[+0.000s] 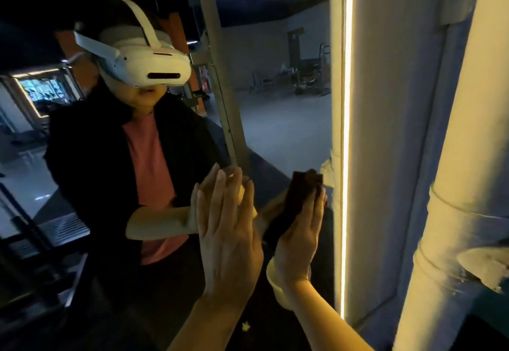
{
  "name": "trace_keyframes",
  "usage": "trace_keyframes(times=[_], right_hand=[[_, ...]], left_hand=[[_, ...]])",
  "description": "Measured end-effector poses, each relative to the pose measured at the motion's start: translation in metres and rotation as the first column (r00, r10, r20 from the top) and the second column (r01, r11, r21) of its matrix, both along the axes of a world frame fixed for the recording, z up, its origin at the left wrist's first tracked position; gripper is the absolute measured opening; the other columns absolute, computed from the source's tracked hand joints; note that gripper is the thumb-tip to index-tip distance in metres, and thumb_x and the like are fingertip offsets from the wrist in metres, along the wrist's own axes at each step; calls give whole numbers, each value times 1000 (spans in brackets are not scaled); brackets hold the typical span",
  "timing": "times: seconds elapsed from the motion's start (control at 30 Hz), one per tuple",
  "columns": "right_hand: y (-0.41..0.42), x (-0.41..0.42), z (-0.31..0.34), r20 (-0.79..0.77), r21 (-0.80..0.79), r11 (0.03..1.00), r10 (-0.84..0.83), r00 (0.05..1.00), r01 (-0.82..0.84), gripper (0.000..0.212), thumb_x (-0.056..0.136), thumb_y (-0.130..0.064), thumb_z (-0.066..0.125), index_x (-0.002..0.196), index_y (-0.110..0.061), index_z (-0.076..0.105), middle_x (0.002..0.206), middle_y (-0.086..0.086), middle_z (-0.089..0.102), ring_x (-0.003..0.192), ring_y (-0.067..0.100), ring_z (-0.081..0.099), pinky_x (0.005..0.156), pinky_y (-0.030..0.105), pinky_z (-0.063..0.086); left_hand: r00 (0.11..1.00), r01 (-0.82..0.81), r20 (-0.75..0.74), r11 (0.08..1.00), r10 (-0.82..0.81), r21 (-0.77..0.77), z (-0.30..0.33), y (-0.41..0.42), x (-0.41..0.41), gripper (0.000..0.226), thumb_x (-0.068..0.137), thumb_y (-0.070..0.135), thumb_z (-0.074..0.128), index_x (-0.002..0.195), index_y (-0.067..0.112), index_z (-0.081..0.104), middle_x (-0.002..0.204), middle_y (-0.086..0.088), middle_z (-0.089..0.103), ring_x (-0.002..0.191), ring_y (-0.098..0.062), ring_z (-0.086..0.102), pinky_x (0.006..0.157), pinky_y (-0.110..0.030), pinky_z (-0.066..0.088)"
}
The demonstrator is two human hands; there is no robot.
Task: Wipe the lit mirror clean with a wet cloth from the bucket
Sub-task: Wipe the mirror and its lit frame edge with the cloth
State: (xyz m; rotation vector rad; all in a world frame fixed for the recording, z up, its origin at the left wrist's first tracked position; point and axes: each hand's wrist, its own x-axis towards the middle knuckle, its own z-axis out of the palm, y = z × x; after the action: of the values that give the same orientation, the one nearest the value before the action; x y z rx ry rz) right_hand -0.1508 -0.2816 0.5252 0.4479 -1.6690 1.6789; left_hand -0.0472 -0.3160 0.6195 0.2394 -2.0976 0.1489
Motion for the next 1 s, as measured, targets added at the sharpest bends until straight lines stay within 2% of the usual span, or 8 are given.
trace_keyframes(times=[0.13,0.3,0.43,0.53,0.6,0.77,0.87,1.0], right_hand=[[13,-37,59,106,-309,947,126,986,-88,41,107,-26,33,147,-17,38,147,-7,47,136,21,46,110,45,42],[21,-56,39,-66,11,998,56,996,-56,55,107,-31,33,154,-6,25,159,18,27,145,37,29,117,52,31],[29,-43,-8,67,-44,997,60,996,-57,53,107,-32,29,157,-19,17,159,13,29,143,26,35,113,57,35],[29,-57,42,23,-56,998,25,999,-24,51,106,-25,31,155,-15,20,160,11,23,143,4,24,116,31,30],[34,-73,84,-41,-20,999,26,999,-27,50,105,-22,31,153,-13,21,161,12,19,149,14,14,118,19,15],[48,-65,64,-112,96,994,61,992,-50,52,107,-38,29,153,-14,26,154,20,37,139,40,40,110,55,41],[55,-50,49,-112,118,993,21,993,-8,49,104,-30,35,148,-9,38,140,12,52,126,23,52,100,48,49],[59,-71,129,-23,84,996,8,1000,-6,62,101,-42,22,148,-4,38,138,24,51,119,37,58,93,53,53]], left_hand=[[999,-32,15,999,32,-18,-7,5,-7,65,84,5,73,142,8,45,153,-14,38,146,-30,28,116,-57,24],[1000,-12,-20,1000,12,-4,-9,17,-17,59,88,5,63,143,6,41,155,-13,32,146,-30,27,122,-49,15],[999,-54,8,998,54,10,-15,23,-16,56,89,7,62,142,5,45,155,-14,33,147,-30,25,121,-51,15],[995,-90,56,995,88,33,-17,24,-12,54,87,9,60,140,5,49,156,-14,32,148,-29,22,122,-51,13],[991,-99,92,994,94,47,-14,26,-10,60,81,11,65,138,5,49,156,-14,32,149,-29,20,123,-48,7],[972,-36,228,994,58,-98,9,22,-9,64,78,18,68,139,7,51,156,-13,34,149,-27,18,122,-48,3],[954,58,299,960,28,-273,36,11,-10,64,73,20,78,132,7,57,150,-13,43,146,-29,24,118,-53,10],[972,142,231,875,-36,-463,97,-1,-18,66,66,17,83,127,6,61,141,-13,54,141,-29,35,117,-54,10]])
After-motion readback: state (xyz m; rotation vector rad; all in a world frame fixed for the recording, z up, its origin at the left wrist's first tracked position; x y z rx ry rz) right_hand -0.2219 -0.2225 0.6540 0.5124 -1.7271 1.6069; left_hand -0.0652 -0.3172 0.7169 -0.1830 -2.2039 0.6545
